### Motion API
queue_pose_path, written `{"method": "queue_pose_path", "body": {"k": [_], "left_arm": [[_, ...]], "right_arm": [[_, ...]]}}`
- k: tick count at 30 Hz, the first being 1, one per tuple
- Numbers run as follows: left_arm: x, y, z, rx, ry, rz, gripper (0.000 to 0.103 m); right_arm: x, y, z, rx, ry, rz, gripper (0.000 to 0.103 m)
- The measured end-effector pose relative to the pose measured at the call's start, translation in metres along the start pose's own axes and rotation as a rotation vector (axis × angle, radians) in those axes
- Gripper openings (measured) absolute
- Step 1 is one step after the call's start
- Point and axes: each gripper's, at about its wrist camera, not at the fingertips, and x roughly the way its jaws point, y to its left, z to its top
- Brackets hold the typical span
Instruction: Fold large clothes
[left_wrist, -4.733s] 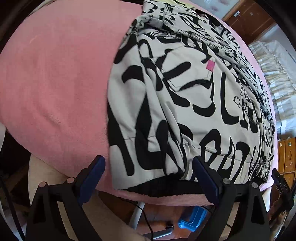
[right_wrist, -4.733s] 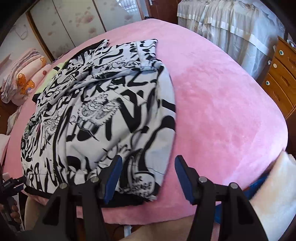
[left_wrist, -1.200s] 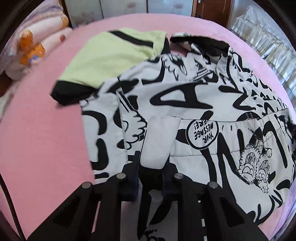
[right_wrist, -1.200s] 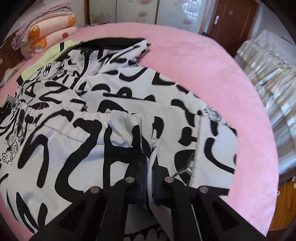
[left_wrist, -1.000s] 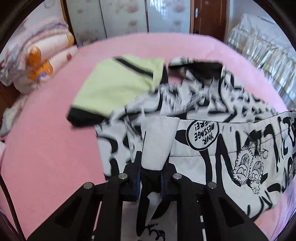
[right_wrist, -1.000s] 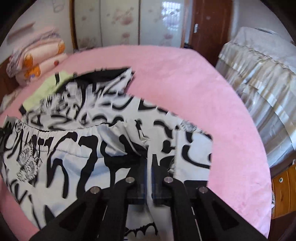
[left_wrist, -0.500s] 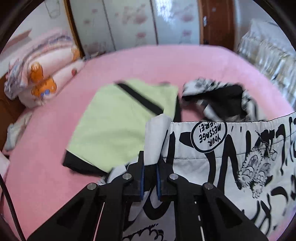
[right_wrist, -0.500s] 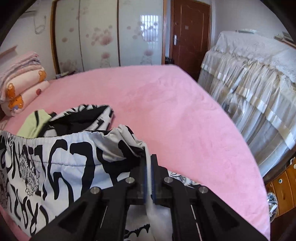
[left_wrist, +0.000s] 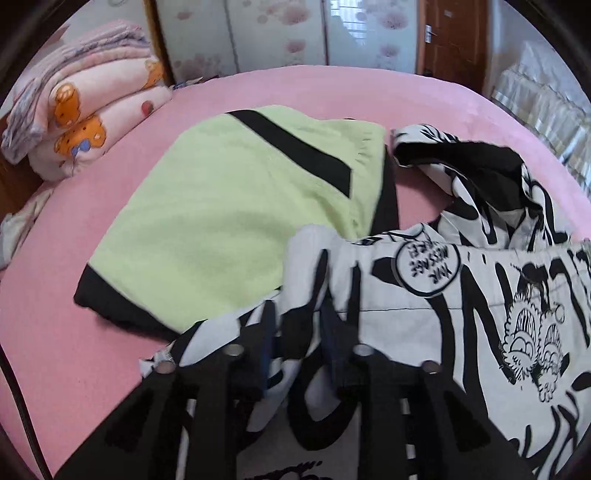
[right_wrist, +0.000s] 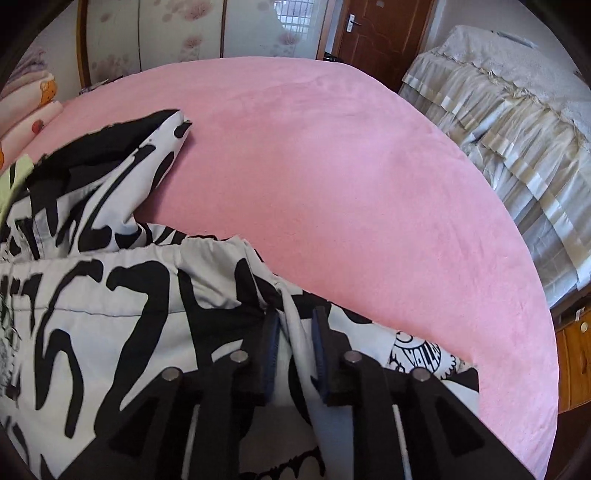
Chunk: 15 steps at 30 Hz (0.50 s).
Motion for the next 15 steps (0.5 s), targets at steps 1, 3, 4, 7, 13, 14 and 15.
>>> {"method": "queue_pose_path", "body": {"k": [1,3,4,7,13,14,15], "left_arm": [[-0.005,0.008,0.001,-0.034,0.009,-0.006,0.046],[-0.020,0.028,0.003,-0.123,0.021,-0.047,0.051],[-0.028,0.037,0.003,-0.160,0.019,-0.067,0.051],[-0.056,0.057,-0.001,-0.238,-0.004,-0.055,0.051],[-0.111,0.021,-0.031,-0.131,-0.065,-0.049,0.051],[-0.118,0.010,-0.038,-0.110,-0.075,-0.060,0.051],[-0.124,-0.003,-0.046,-0.086,-0.087,-0.076,0.051]], "right_arm": [[-0.004,-0.005,0.002,0.020,0.004,0.017,0.026],[-0.020,-0.015,0.004,0.063,-0.003,0.068,0.027],[-0.031,-0.019,0.004,0.078,-0.020,0.079,0.029],[-0.065,-0.022,-0.001,0.089,-0.105,0.091,0.031],[-0.116,0.038,-0.030,-0.010,-0.159,0.183,0.031],[-0.122,0.053,-0.037,-0.025,-0.159,0.212,0.031],[-0.127,0.072,-0.045,-0.049,-0.159,0.239,0.031]]}}
